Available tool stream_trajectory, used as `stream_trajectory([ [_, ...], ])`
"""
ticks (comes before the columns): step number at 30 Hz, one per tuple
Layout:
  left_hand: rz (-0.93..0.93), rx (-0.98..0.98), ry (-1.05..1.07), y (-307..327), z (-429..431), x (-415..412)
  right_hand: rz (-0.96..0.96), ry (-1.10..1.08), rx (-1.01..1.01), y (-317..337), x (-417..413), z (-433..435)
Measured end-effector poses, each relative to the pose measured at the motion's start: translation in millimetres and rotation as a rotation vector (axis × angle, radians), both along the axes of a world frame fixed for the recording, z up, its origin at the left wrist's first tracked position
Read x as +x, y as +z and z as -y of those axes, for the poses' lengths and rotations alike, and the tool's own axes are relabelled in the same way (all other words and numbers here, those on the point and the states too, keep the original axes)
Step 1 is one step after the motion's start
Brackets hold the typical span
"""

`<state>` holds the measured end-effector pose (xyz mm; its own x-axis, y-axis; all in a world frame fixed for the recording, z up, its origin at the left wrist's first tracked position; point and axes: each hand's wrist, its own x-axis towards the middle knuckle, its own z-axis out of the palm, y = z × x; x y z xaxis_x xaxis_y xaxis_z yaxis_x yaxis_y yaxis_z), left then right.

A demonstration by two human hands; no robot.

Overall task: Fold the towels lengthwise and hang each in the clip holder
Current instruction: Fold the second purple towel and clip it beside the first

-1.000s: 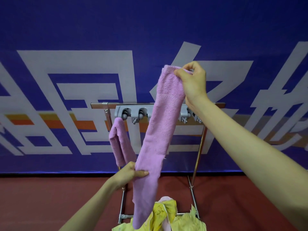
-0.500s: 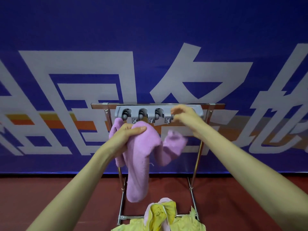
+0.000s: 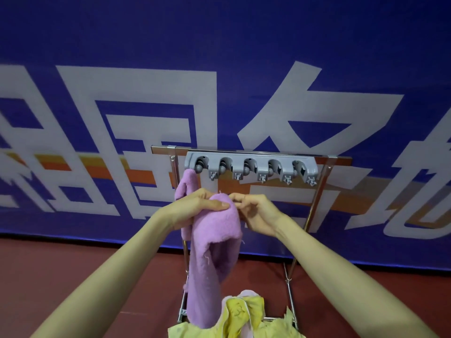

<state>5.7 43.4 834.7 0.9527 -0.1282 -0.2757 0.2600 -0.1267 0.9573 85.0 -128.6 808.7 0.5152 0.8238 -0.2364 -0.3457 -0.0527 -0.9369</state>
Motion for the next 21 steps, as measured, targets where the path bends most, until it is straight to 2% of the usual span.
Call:
stream_trajectory([
  [3, 0.01, 0.011, -0.021, -2, -11, -3, 0.035, 0.021, -0.048, -3, 4, -13],
  [8, 0.053, 0.047, 0.07, -12, -30, 6, 0.021, 0.071, -0.137, -4, 19, -23],
  [14, 0.067, 0.066, 0.14, -31, -47, 29, -0.194, -0.05, 0.009, -15, 46, -35],
  [17, 0.075, -0.052, 0.224, -46, -54, 42, -0.191, -0.077, 0.082, -18, 53, -44],
  [21, 0.088, -0.189, 0.326, -61, -49, 57, -0.212, -0.221, 0.107, -27, 66, -62],
])
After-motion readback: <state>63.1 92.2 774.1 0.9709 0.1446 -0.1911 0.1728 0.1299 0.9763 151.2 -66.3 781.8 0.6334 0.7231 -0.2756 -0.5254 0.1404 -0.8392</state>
